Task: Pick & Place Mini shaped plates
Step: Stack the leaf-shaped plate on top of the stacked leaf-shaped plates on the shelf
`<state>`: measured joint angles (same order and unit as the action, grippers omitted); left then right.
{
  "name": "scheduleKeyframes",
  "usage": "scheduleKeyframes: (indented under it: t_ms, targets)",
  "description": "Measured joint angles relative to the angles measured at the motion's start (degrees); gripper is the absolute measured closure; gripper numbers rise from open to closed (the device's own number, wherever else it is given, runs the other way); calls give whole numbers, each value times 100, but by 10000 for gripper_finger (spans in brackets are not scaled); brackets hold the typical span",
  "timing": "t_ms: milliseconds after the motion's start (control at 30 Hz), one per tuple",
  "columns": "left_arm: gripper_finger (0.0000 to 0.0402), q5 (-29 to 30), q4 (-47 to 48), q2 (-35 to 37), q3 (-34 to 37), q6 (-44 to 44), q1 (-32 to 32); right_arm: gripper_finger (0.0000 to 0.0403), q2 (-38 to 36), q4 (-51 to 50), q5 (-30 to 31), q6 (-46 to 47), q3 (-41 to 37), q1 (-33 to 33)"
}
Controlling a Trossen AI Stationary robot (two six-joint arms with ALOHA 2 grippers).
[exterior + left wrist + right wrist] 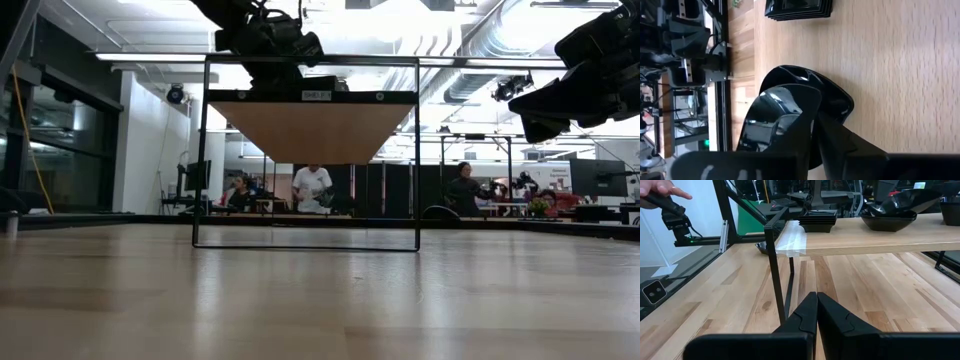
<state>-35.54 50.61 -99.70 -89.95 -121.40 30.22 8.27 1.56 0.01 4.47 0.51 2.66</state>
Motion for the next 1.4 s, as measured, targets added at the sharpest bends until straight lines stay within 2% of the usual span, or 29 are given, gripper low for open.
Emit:
scheduleKeyframes:
  t_ms: [233,567,1100,1400]
  targets:
    - [359,-2,13,0,0,197,0,398,2,0,-1,0,0,1]
    - [359,-22,60,0,0,515,0,398,2,-1,-1,0,0,0]
    - [360,354,11,0,0,525,0,398,2,0,-1,0,0,1]
    - [356,311,-19,0,0,836,0,398,2,-1,-1,0,0,2]
